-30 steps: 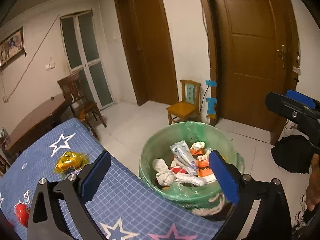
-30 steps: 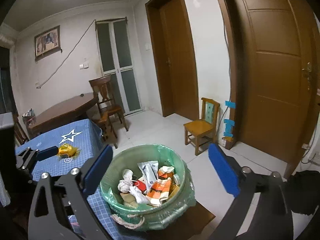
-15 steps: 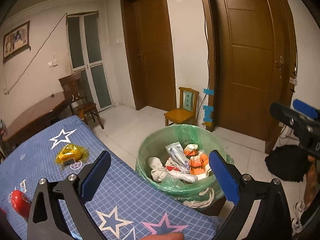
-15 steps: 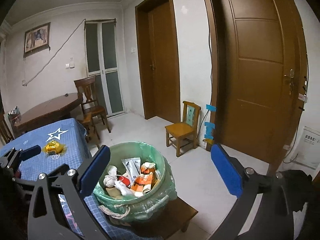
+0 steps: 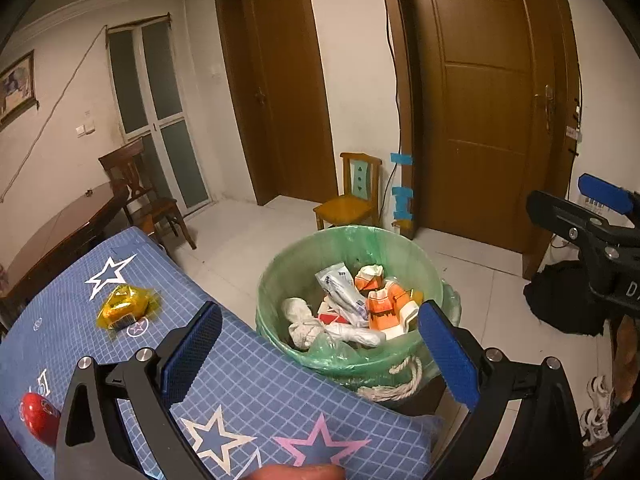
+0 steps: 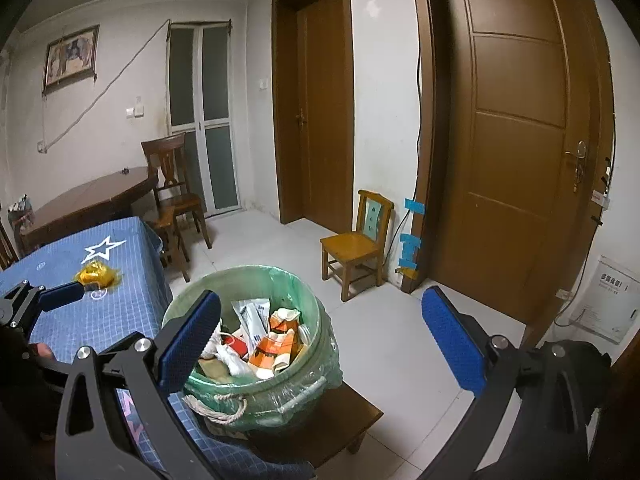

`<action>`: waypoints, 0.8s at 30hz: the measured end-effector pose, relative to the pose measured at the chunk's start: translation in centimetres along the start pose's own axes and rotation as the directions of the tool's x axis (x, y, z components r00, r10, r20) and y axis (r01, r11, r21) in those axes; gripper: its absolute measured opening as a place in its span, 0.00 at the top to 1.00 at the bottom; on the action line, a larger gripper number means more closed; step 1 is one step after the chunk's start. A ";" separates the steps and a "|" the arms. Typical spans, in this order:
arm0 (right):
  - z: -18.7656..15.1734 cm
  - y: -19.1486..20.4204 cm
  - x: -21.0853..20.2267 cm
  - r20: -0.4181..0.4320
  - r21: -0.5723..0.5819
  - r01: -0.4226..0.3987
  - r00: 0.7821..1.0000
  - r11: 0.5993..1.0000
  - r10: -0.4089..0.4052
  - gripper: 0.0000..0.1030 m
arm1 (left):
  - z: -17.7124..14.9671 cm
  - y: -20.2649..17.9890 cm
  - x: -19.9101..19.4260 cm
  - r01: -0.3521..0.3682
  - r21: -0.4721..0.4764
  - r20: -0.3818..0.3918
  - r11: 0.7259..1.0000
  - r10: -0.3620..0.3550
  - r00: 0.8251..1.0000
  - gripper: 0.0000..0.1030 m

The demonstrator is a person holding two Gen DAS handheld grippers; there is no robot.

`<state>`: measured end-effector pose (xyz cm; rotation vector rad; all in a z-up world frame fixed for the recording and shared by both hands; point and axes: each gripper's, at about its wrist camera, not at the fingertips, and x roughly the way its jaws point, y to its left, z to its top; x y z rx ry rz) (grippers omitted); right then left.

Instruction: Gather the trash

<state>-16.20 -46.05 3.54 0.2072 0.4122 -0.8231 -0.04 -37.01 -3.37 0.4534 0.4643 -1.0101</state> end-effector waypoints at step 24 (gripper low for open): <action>-0.8 0.1 0.6 -0.031 0.005 -0.011 0.999 1.000 0.011 0.06 | -0.2 0.5 0.3 0.003 -0.078 0.132 0.997 0.007 0.991 0.05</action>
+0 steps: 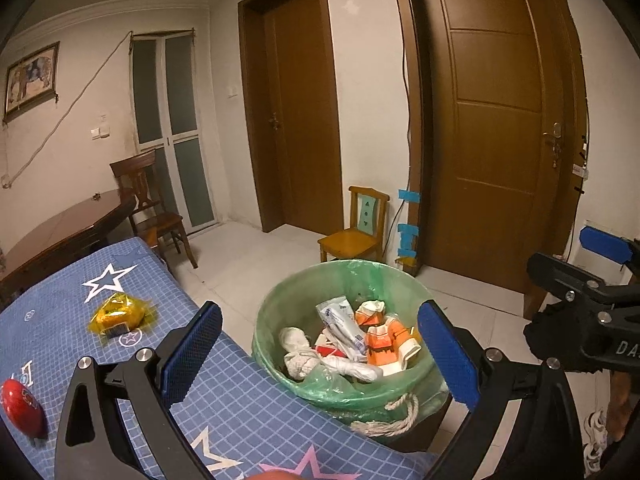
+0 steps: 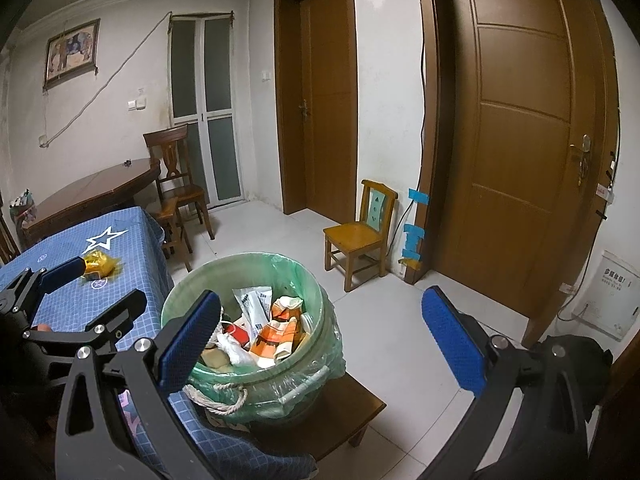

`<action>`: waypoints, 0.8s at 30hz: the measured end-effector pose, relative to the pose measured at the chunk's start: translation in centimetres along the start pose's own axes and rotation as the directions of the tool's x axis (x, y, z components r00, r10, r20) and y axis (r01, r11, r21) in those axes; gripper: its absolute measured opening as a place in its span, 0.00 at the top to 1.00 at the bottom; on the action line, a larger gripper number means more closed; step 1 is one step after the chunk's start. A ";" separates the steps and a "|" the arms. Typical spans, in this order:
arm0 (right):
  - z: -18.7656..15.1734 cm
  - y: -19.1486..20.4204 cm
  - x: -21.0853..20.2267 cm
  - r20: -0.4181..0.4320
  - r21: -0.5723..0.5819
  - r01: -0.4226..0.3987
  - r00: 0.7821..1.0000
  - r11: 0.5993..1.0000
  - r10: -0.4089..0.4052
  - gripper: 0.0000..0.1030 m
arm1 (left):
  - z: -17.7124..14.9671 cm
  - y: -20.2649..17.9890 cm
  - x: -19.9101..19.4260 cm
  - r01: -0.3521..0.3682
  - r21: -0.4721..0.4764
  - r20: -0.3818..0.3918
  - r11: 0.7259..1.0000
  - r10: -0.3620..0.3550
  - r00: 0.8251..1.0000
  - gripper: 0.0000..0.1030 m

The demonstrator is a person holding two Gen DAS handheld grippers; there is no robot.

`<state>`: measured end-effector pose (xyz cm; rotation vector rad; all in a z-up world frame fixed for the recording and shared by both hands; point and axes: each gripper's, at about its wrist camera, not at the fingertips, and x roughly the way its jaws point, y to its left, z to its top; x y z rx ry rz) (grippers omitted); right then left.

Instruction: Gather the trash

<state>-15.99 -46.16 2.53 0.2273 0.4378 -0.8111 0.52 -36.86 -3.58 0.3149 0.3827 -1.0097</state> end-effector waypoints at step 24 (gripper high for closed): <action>0.2 -0.9 0.1 0.008 0.015 0.012 1.000 1.000 -0.012 0.06 | -0.5 -0.7 -0.2 0.074 0.038 -0.080 0.997 -0.071 0.994 0.05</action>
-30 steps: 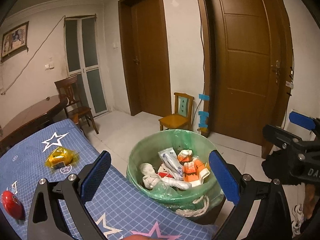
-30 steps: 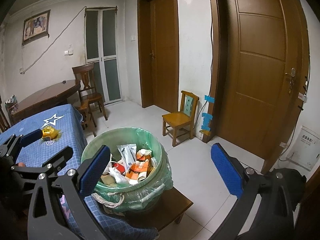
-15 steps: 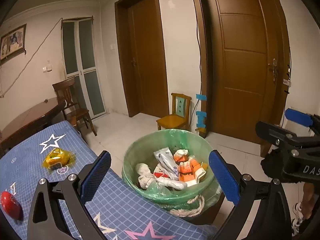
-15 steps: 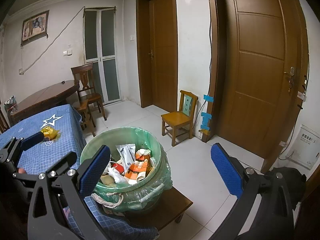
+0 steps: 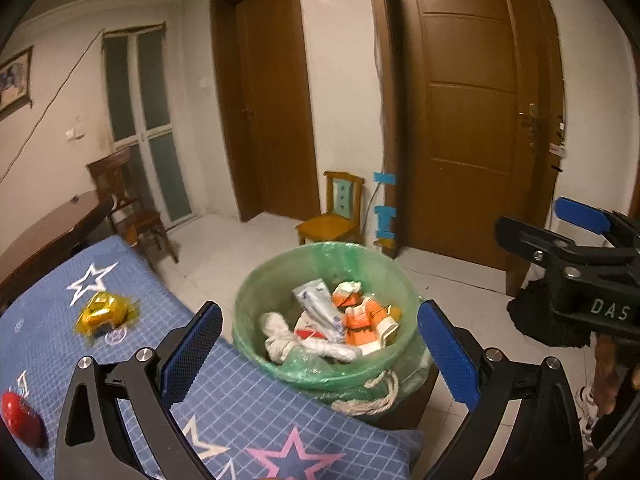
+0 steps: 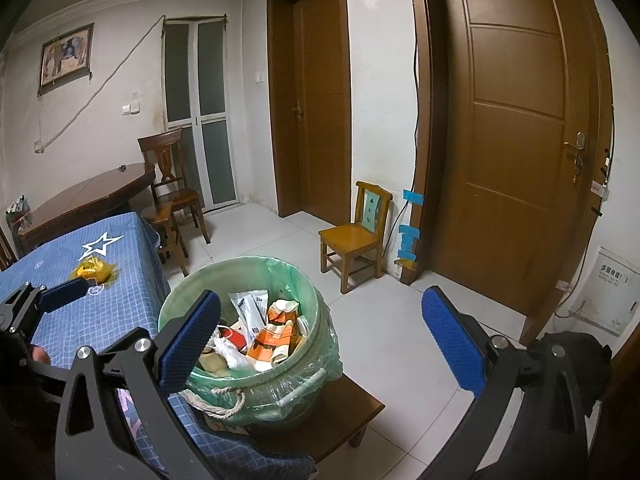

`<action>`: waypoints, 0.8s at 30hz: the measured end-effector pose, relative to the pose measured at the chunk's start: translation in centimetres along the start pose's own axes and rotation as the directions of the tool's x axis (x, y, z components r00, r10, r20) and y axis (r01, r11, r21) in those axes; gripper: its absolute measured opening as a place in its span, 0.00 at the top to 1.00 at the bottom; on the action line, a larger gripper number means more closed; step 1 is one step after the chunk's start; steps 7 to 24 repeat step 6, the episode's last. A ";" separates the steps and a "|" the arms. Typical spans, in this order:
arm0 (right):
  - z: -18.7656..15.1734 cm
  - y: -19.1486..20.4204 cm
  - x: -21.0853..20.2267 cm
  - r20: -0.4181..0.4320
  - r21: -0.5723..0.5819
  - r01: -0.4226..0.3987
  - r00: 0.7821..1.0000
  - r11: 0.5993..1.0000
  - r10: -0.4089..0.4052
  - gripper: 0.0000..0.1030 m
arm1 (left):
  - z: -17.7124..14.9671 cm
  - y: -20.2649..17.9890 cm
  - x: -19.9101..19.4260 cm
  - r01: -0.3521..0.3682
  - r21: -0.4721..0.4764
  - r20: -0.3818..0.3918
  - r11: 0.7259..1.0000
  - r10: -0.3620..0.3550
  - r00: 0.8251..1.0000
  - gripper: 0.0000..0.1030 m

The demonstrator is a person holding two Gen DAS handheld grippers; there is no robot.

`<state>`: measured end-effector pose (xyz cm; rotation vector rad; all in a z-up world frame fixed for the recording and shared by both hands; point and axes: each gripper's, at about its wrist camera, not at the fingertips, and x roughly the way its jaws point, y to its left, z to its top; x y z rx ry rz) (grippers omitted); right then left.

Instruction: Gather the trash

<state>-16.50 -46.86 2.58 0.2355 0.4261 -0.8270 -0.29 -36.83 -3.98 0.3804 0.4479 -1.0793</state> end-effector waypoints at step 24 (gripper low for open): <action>0.2 0.3 0.1 -0.002 0.003 -0.002 1.000 1.000 0.002 0.06 | -0.2 1.2 -0.4 -0.003 -0.019 -0.057 1.000 0.002 0.998 0.05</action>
